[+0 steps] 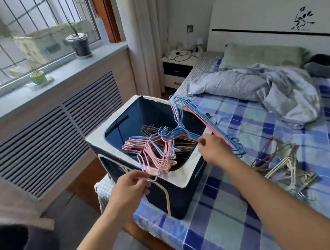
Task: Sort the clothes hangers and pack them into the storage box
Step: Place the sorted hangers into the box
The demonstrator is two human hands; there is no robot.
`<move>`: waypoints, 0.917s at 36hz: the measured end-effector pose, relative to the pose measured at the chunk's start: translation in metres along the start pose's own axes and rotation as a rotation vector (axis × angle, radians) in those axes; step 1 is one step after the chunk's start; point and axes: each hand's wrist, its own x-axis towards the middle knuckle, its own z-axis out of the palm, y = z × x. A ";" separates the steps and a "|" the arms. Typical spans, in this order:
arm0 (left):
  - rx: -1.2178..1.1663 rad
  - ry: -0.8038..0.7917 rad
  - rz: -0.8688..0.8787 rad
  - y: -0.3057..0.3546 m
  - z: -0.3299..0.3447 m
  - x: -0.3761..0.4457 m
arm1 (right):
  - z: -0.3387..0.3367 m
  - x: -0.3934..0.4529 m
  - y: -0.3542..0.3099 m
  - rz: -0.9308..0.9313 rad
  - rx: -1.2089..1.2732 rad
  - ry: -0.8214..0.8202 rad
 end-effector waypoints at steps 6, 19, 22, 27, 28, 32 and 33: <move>0.089 0.027 0.022 0.003 -0.028 0.051 | 0.004 0.101 -0.033 0.003 -0.267 -0.078; -0.152 0.008 -0.130 -0.017 -0.052 0.151 | 0.066 0.166 -0.031 0.217 -0.357 -0.270; -0.183 -0.118 -0.132 -0.015 -0.048 0.184 | 0.073 0.172 -0.030 0.241 -0.347 -0.261; -0.176 -0.314 -0.107 -0.007 -0.046 0.235 | 0.055 0.161 -0.031 0.277 -0.255 -0.097; -0.175 -0.342 -0.106 -0.004 -0.045 0.243 | 0.049 0.157 -0.029 0.288 -0.222 -0.067; -0.106 -0.440 -0.088 0.007 -0.034 0.281 | 0.021 0.133 -0.017 0.406 -0.100 0.112; -0.085 -0.463 -0.070 0.010 -0.029 0.287 | 0.018 0.128 -0.012 0.426 -0.055 0.149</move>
